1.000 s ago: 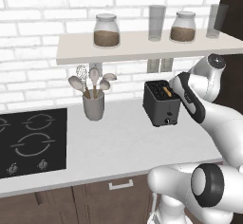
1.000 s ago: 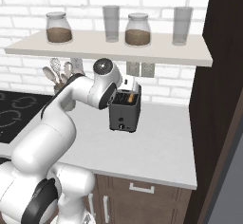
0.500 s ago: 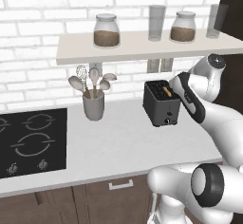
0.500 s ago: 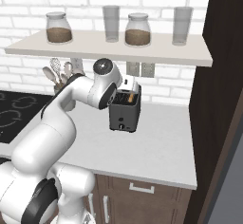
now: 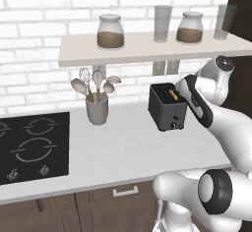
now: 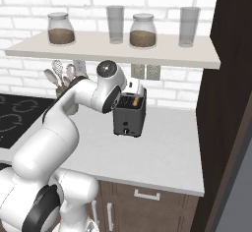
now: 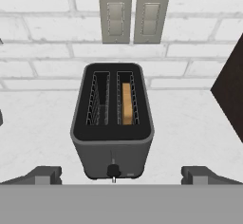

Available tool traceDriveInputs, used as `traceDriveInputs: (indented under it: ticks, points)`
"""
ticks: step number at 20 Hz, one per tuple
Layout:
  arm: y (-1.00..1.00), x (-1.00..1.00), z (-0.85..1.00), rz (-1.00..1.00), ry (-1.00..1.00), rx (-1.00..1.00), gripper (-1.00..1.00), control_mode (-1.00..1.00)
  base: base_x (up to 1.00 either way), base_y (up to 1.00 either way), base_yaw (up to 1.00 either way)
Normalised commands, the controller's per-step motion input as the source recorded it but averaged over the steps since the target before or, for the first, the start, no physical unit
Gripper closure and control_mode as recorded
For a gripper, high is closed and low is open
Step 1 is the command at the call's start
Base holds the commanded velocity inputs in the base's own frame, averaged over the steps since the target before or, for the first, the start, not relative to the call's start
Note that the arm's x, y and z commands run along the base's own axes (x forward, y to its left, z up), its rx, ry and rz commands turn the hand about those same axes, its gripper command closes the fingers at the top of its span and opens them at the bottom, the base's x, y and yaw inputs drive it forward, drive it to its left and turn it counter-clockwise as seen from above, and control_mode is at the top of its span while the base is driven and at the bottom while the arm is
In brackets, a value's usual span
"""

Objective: Start the toaster. Once the lever pops up, take the bread to the plate on the dining counter.

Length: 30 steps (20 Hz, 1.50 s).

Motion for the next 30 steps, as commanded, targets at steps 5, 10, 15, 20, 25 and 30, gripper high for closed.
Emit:
traceDriveInputs:
  ticks: [5,10,15,20,25,30]
  points:
    - [0.00,0.00,0.00,0.00,0.00,0.00,-1.00,-1.00,0.00,0.00,0.00]
    - [0.00,0.00,0.00,0.00,0.00,0.00,-1.00,-1.00,0.00,0.00,0.00]
    - [0.00,0.00,0.00,0.00,0.00,0.00,-1.00,-1.00,0.00,0.00,0.00]
    - [0.00,0.00,0.00,0.00,0.00,0.00,-1.00,-1.00,0.00,0.00,0.00]
    - [0.00,0.00,0.00,0.00,0.00,0.00,-1.00,-1.00,0.00,0.00,0.00]
    - [0.00,0.00,0.00,0.00,0.00,0.00,-1.00,-1.00,0.00,0.00,0.00]
